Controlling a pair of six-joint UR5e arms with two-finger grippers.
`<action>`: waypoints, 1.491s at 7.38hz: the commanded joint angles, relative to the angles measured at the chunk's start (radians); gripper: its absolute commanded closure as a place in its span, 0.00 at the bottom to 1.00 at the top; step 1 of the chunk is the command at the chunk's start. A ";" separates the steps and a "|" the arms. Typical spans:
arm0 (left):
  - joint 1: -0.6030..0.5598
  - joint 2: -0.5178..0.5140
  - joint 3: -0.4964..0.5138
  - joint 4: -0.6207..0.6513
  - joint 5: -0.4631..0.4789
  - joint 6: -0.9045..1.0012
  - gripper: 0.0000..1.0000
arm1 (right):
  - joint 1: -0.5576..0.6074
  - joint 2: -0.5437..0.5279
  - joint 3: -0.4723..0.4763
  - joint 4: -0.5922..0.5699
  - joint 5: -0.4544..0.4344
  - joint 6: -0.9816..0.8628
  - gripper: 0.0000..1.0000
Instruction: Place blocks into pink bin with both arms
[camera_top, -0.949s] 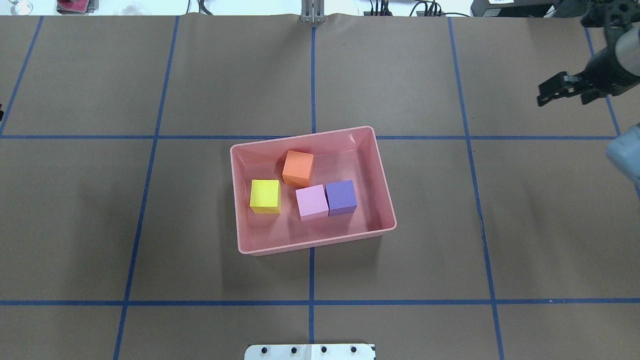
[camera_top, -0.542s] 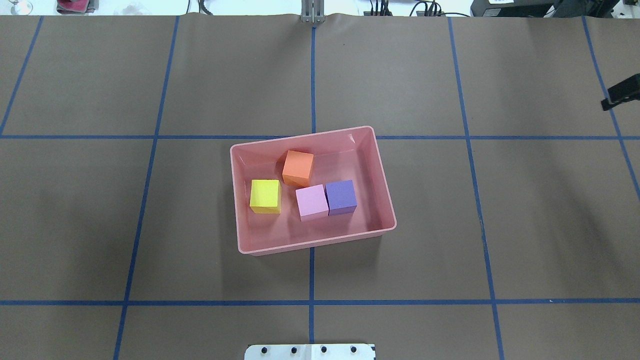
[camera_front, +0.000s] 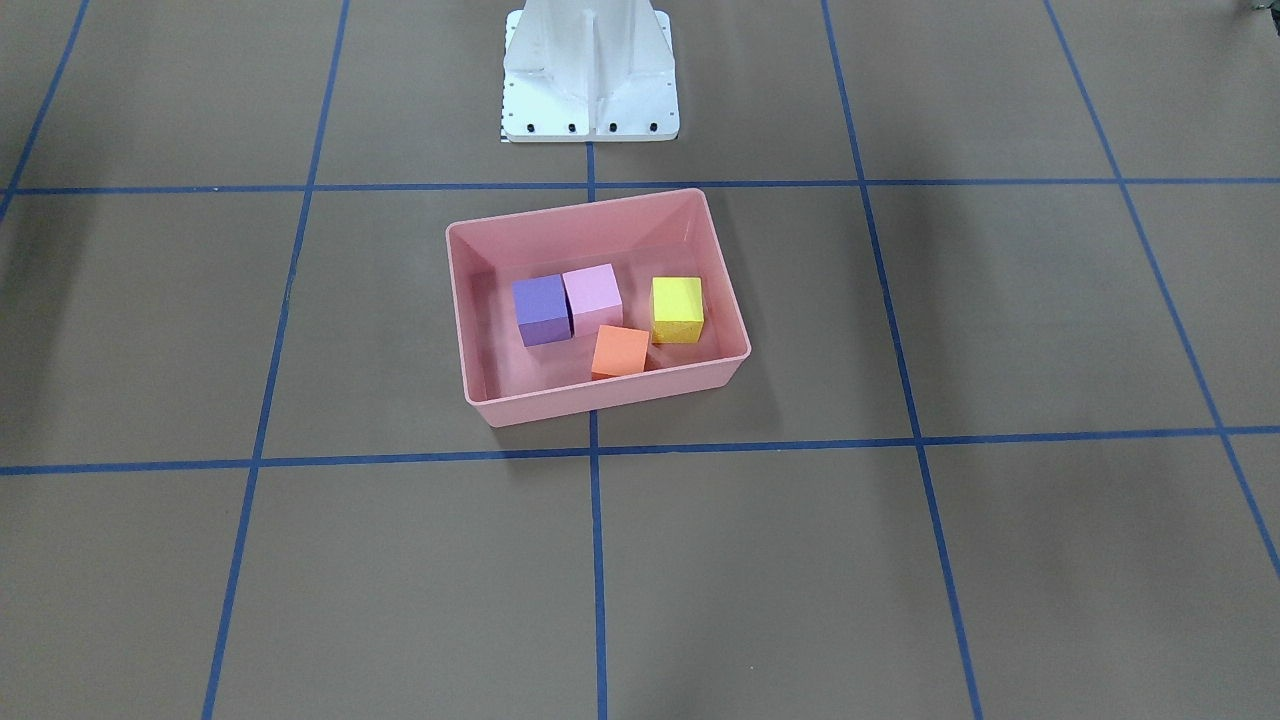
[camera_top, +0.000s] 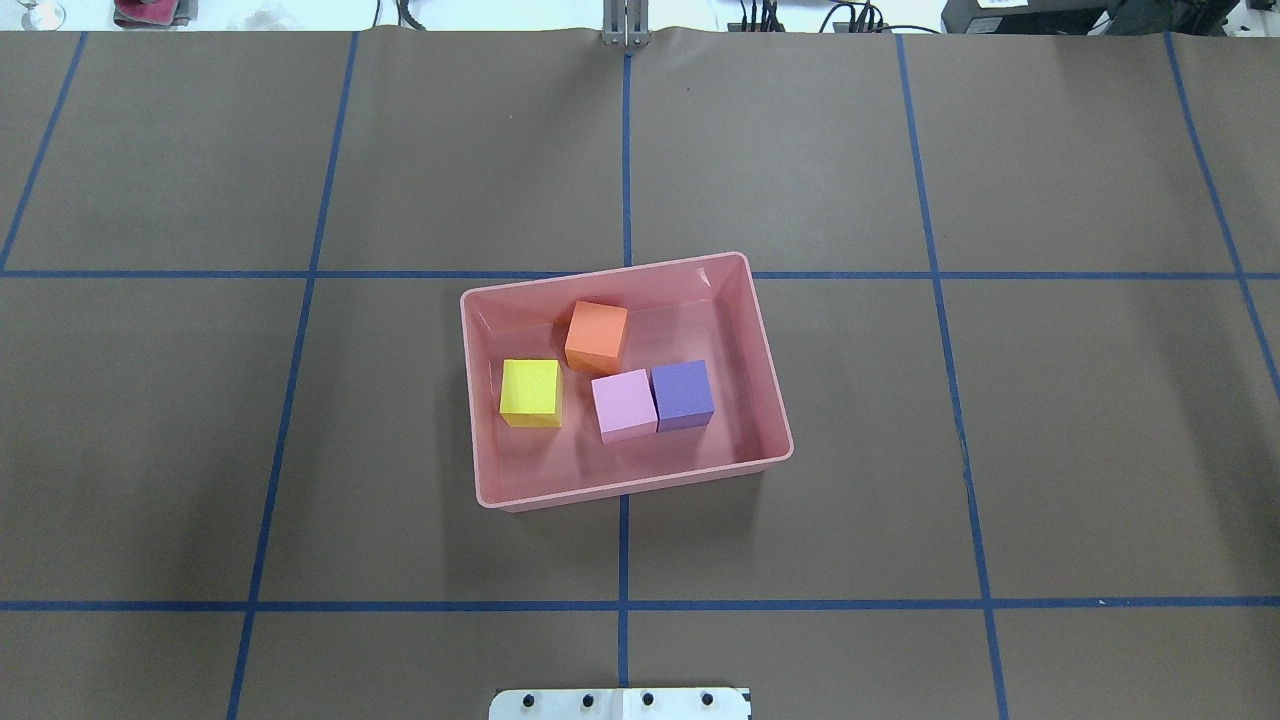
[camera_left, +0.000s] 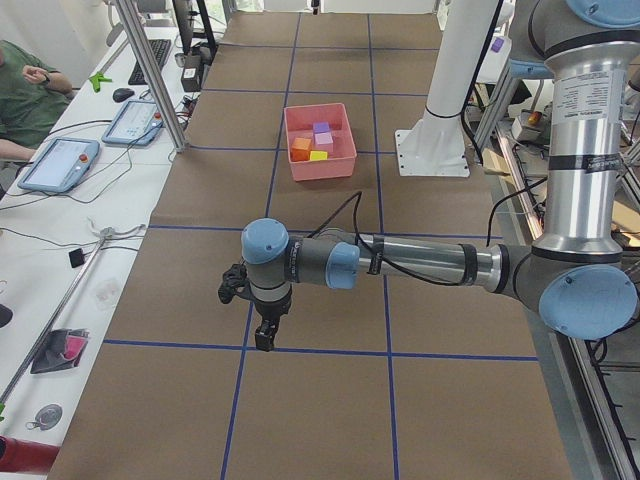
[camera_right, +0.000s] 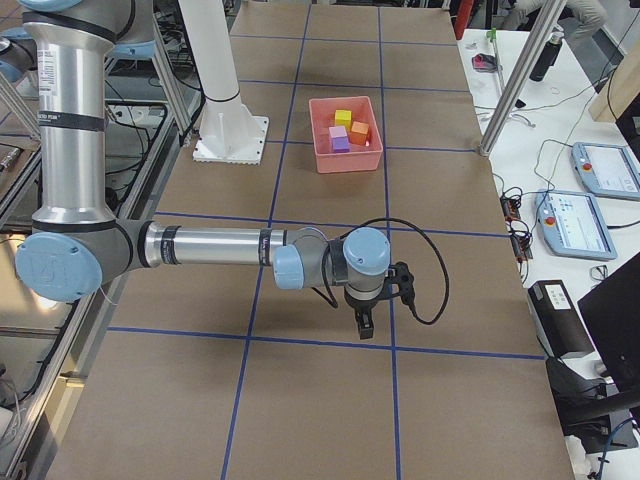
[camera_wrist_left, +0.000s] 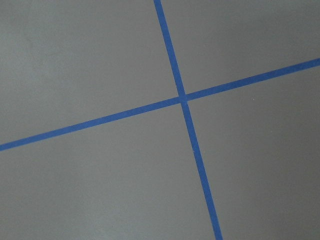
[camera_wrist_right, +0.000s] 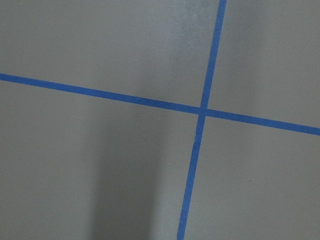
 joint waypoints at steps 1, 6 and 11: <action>-0.017 0.001 -0.029 0.081 -0.021 0.001 0.00 | 0.012 -0.001 0.003 -0.002 0.001 0.004 0.00; -0.024 0.052 -0.018 0.066 -0.023 0.009 0.00 | 0.054 -0.065 0.078 -0.015 0.015 0.007 0.00; -0.024 0.052 -0.022 0.066 -0.023 0.006 0.00 | 0.054 -0.081 0.120 -0.015 0.012 0.007 0.00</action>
